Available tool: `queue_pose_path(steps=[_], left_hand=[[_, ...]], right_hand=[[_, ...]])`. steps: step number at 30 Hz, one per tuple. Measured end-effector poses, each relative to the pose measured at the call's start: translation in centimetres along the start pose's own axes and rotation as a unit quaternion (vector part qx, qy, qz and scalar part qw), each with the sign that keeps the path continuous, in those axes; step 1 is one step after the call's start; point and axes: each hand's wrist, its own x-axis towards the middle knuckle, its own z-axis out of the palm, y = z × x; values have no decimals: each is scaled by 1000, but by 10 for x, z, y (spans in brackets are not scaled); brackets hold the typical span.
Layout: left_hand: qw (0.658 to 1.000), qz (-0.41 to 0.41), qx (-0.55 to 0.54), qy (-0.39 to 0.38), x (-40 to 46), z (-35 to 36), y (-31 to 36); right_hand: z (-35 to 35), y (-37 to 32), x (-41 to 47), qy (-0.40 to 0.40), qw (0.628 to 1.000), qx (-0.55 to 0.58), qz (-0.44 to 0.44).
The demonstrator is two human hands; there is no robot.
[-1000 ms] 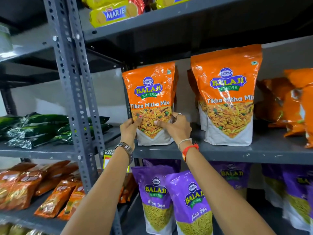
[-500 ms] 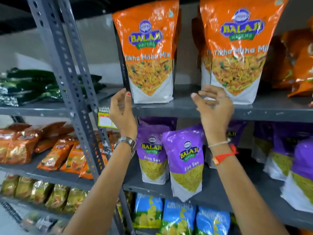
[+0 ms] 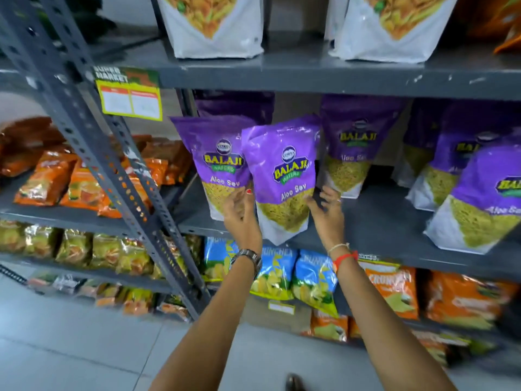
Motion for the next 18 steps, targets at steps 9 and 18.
queue_pose_path(steps=[9, 18], left_hand=[[972, -192, -31, -131, -32, 9, -45], [975, -196, -11, -108, -25, 18, -52]], right_hand=[[3, 35, 28, -172, 981, 11, 89], [-9, 31, 33, -142, 985, -6, 103]])
